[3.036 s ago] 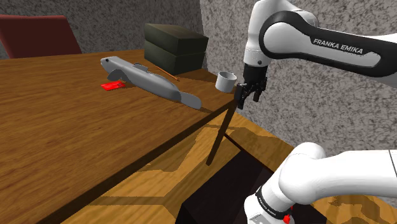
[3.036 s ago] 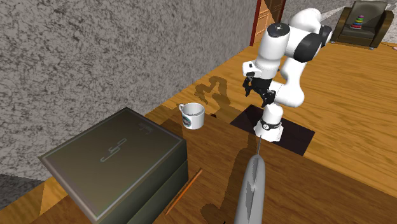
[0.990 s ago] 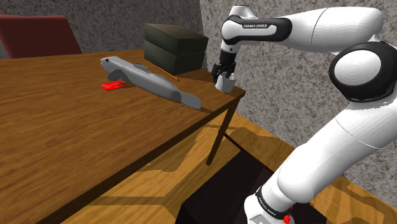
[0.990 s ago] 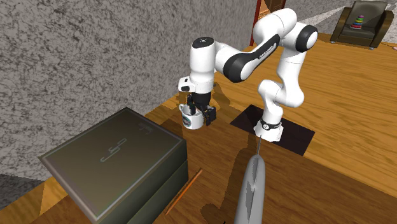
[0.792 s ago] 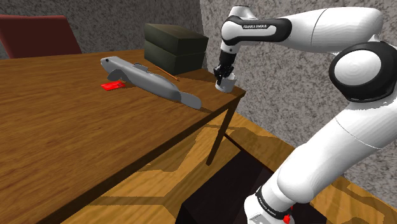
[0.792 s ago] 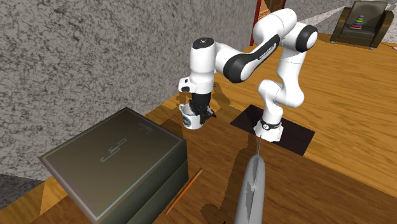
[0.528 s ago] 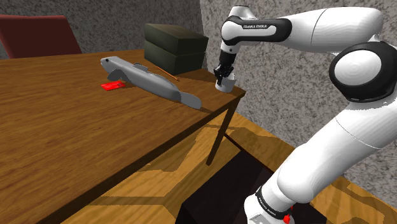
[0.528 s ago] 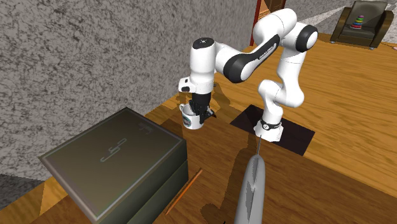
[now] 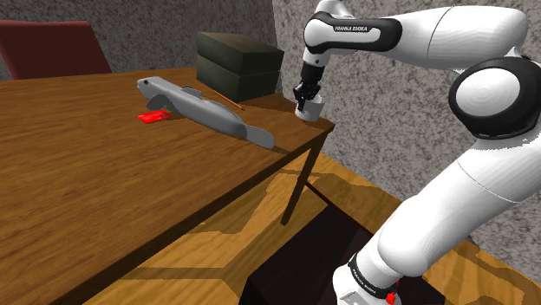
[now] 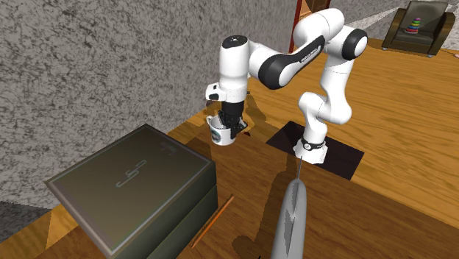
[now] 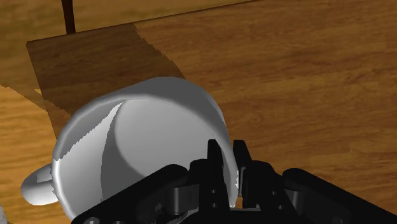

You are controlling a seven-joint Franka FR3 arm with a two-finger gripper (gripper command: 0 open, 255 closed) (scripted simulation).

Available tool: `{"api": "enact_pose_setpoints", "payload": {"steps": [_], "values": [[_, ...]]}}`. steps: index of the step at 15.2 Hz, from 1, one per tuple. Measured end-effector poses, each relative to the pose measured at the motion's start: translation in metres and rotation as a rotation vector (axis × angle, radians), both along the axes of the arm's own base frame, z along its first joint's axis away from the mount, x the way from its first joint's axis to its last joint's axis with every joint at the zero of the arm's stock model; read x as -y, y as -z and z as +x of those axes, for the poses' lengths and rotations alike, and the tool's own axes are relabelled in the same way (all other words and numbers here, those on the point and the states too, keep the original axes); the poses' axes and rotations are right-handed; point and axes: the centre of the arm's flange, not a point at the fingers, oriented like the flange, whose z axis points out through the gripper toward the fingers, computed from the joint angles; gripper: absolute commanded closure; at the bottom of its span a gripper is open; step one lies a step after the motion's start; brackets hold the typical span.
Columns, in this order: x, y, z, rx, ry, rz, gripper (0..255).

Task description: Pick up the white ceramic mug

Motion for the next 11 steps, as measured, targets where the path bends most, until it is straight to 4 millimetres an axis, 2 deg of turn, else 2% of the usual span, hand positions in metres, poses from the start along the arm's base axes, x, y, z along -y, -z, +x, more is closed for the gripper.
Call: {"api": "enact_pose_setpoints", "payload": {"steps": [11], "values": [[-0.001,-0.056,0.001,0.000,0.000,0.000,255]]}}
